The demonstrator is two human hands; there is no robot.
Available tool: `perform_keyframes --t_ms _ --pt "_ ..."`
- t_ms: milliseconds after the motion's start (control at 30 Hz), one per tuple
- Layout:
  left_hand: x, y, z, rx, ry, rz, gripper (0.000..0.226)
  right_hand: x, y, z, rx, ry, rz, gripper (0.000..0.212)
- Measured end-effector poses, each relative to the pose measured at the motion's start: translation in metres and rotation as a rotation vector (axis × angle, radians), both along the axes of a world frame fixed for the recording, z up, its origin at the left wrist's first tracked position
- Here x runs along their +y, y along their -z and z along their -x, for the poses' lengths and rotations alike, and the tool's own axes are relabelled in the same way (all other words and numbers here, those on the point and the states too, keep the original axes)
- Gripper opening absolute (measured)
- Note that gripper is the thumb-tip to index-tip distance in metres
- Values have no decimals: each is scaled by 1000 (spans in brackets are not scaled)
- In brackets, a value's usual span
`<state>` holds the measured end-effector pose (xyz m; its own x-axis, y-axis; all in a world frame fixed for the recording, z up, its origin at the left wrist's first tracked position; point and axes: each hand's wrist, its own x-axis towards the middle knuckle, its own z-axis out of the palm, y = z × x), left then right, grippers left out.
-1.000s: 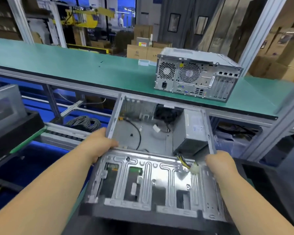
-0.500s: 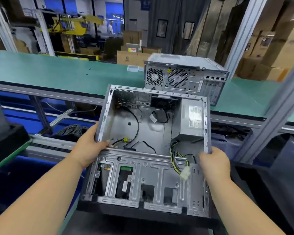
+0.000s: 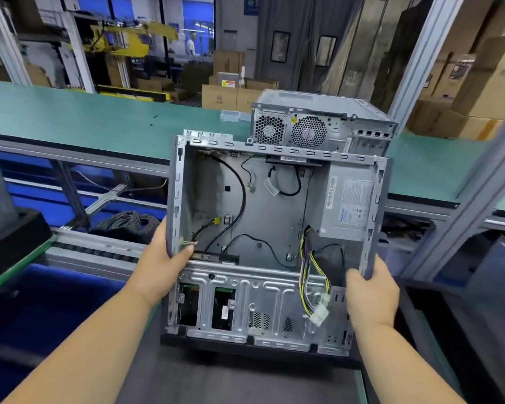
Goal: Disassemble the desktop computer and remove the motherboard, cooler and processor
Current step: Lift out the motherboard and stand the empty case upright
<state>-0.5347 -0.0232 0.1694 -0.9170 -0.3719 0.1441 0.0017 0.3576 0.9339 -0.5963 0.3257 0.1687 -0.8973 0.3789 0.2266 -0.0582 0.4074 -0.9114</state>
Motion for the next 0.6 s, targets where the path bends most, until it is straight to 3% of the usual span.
perform_keyframes --t_ms 300,500,600 --pt "22 6 -23 -143 -163 -252 35 2 -2 -20 -191 -105 172 24" --pt "28 19 -45 -420 -311 -467 90 14 4 -43 -375 -134 230 25" --pt "28 22 -59 -501 -216 -608 105 23 9 -54 -485 -176 262 38"
